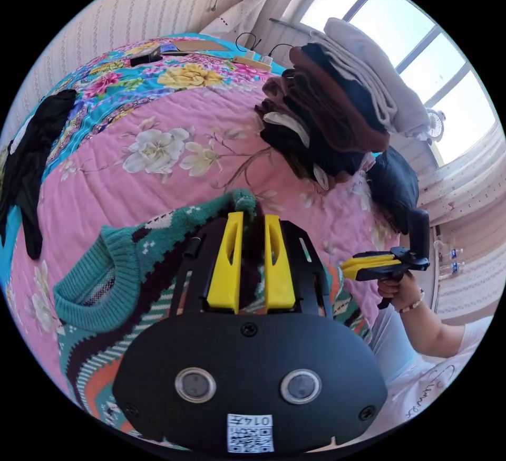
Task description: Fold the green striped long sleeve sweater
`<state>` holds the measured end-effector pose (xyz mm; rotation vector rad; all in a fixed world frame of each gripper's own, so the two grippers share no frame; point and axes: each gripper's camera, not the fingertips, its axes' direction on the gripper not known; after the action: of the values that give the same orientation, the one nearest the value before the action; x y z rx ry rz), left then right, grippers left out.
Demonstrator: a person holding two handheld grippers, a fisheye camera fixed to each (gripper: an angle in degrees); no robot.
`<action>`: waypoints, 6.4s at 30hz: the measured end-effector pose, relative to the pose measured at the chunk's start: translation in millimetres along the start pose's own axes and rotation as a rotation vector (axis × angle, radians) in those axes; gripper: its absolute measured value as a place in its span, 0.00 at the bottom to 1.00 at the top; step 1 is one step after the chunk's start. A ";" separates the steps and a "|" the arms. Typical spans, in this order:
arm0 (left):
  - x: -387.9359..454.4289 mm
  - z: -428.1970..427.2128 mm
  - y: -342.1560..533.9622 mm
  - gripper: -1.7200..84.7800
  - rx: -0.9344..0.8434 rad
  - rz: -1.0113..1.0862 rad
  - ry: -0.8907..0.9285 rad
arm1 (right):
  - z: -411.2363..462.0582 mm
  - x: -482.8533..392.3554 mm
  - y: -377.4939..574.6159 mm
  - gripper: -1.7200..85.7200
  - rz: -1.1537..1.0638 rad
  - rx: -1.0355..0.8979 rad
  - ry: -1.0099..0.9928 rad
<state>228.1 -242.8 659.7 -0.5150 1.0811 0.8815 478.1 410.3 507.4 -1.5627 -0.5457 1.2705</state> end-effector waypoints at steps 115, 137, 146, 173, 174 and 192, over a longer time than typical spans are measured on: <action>-99.1 -249.0 352.5 0.13 0.409 -0.435 -0.300 | -29.7 -233.7 48.6 0.12 -0.651 0.205 0.682; -239.6 -245.2 255.6 0.08 0.273 -0.654 0.114 | -42.3 -191.6 -69.2 0.09 -0.377 -0.059 0.288; -200.2 -319.4 315.6 0.08 0.526 -0.460 0.242 | -128.0 -231.8 -36.7 0.10 -0.560 0.103 0.142; -73.2 -195.7 550.6 0.16 0.542 -0.904 0.191 | -155.6 -117.1 178.1 0.18 0.041 0.057 0.146; -74.0 -190.3 548.8 0.16 0.540 -0.919 0.204 | -151.1 -112.9 175.6 0.18 0.084 0.040 0.123; -22.7 -110.6 578.2 0.10 0.281 -0.794 0.020 | -93.1 -99.5 204.0 0.12 0.074 -0.170 0.058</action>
<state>-310.6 -4.3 664.4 -0.6459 0.8850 0.0279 480.1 210.2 365.5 -1.7704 -0.5756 1.2561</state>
